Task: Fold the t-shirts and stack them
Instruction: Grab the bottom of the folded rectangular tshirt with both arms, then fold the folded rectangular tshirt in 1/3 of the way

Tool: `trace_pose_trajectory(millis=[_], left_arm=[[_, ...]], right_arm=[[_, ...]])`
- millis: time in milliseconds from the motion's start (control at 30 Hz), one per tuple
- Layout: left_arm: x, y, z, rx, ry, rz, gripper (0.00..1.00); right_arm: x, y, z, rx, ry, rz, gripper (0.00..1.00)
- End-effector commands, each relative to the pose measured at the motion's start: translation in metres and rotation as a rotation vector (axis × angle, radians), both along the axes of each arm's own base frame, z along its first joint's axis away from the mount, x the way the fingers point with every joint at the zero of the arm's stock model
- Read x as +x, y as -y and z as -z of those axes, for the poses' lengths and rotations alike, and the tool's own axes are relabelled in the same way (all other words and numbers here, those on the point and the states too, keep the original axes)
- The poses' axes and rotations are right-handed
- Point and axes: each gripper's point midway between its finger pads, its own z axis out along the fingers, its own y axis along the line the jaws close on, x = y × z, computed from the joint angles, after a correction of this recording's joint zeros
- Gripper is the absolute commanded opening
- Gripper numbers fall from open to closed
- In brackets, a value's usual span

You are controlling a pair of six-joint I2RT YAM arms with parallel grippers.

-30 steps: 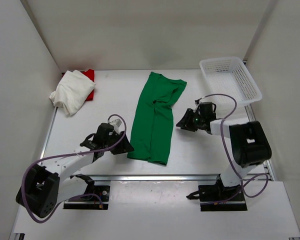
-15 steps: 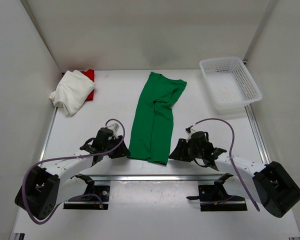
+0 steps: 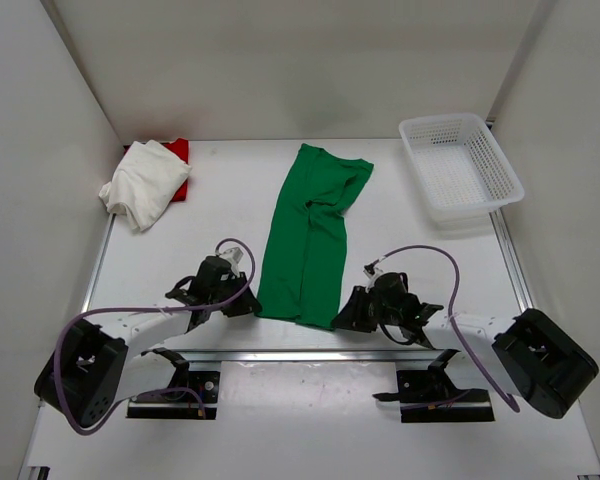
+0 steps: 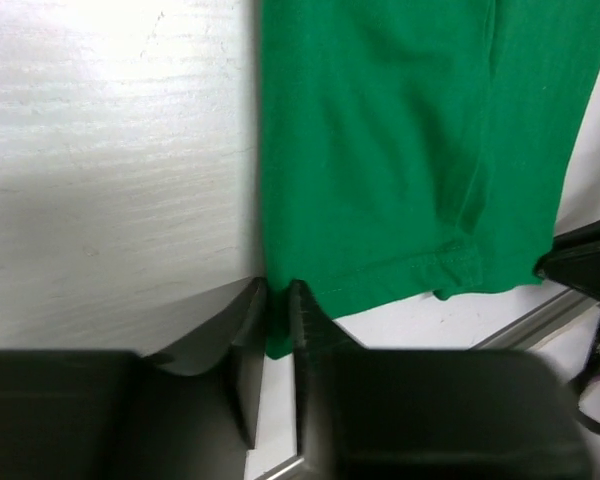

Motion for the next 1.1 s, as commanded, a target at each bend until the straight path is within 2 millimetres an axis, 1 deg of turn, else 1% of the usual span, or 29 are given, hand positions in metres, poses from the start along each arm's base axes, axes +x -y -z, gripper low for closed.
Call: trace_pose_trajectory(millis=[0,33,67,100,133,167,200,267,300,367,400,433,467,500,567,633,667,700,733,767,800,833,867,900,933,967,1000,1033,1067], left_arm=[[-0.008,0.001,0.005,0.003,-0.009,0.026,0.21],[-0.01,0.004,0.005,0.007,-0.015,0.035,0.18],[-0.01,0.003,0.005,0.013,-0.013,0.039,0.13],[-0.013,0.006,0.005,0.012,-0.021,0.051,0.1],[-0.019,0.008,0.004,0.003,-0.038,0.07,0.06],[-0.024,0.01,0.003,-0.011,-0.046,0.082,0.04],[-0.032,0.01,0.004,-0.011,-0.064,0.098,0.01],[-0.046,0.009,0.005,-0.015,-0.081,0.125,0.0],[-0.053,0.01,0.006,-0.016,-0.095,0.139,0.0],[-0.065,0.005,0.007,-0.032,-0.116,0.133,0.0],[-0.065,0.004,0.003,-0.049,-0.11,0.127,0.0],[-0.07,0.001,0.004,-0.052,-0.123,0.132,0.0],[-0.071,0.003,-0.002,-0.077,-0.122,0.129,0.0],[-0.072,0.005,-0.006,-0.091,-0.119,0.134,0.0],[-0.073,0.011,-0.016,-0.112,-0.116,0.144,0.0],[-0.071,0.018,-0.025,-0.13,-0.106,0.162,0.0],[-0.072,0.023,-0.03,-0.149,-0.119,0.175,0.0],[-0.068,0.024,-0.033,-0.146,-0.117,0.172,0.0],[-0.06,0.026,-0.042,-0.155,-0.101,0.162,0.0],[-0.056,0.026,-0.045,-0.155,-0.09,0.166,0.0],[-0.046,0.028,-0.056,-0.156,-0.054,0.161,0.0],[-0.036,0.023,-0.057,-0.152,-0.05,0.132,0.0],[-0.018,0.02,-0.068,-0.15,-0.011,0.107,0.0],[-0.004,0.018,-0.076,-0.131,0.023,0.098,0.0],[0.005,0.013,-0.076,-0.119,0.019,0.07,0.0],[0.017,0.011,-0.08,-0.117,0.031,0.068,0.0],[0.029,0.016,-0.087,-0.123,0.037,0.061,0.0],[0.044,0.016,-0.089,-0.103,0.05,0.038,0.0],[0.052,0.016,-0.092,-0.101,0.065,0.025,0.0]], right_arm=[[-0.009,0.011,0.022,-0.042,-0.049,0.02,0.16],[-0.009,0.01,0.023,-0.049,-0.056,0.017,0.13],[-0.01,0.008,0.021,-0.053,-0.043,-0.002,0.04],[-0.015,0.01,0.023,-0.072,-0.047,-0.016,0.01],[-0.017,0.014,0.023,-0.091,-0.049,-0.009,0.0],[-0.017,0.016,0.018,-0.081,-0.033,0.0,0.01],[-0.027,0.024,0.025,-0.106,-0.065,0.003,0.0],[-0.035,0.029,0.016,-0.075,-0.051,0.02,0.0],[-0.048,0.037,0.025,-0.101,-0.096,0.025,0.0],[-0.06,0.044,0.021,-0.086,-0.096,0.031,0.0],[-0.061,0.048,0.023,-0.082,-0.11,0.046,0.0],[-0.061,0.051,0.019,-0.065,-0.111,0.063,0.0],[-0.059,0.049,0.012,-0.029,-0.092,0.07,0.0],[-0.061,0.052,0.013,-0.025,-0.109,0.082,0.0],[-0.057,0.05,0.004,0.004,-0.082,0.079,0.0],[-0.055,0.05,0.003,-0.008,-0.074,0.071,0.0],[-0.052,0.048,-0.001,-0.011,-0.067,0.065,0.0],[-0.05,0.044,-0.006,-0.022,-0.057,0.051,0.0],[-0.044,0.04,-0.015,-0.028,-0.02,0.043,0.0],[-0.039,0.04,-0.017,-0.051,-0.004,0.042,0.0],[-0.031,0.035,-0.026,-0.066,0.029,0.027,0.01],[-0.017,0.034,-0.039,-0.064,0.077,0.033,0.0],[-0.002,0.034,-0.049,-0.066,0.112,0.033,0.0],[0.003,0.036,-0.044,-0.082,0.097,0.027,0.0],[0.02,0.037,-0.056,-0.064,0.146,0.029,0.0],[0.036,0.044,-0.058,-0.063,0.154,0.052,0.0],[0.05,0.045,-0.064,-0.069,0.169,0.053,0.0],[0.065,0.048,-0.067,-0.088,0.183,0.056,0.0],[0.08,0.054,-0.071,-0.104,0.216,0.078,0.0]])
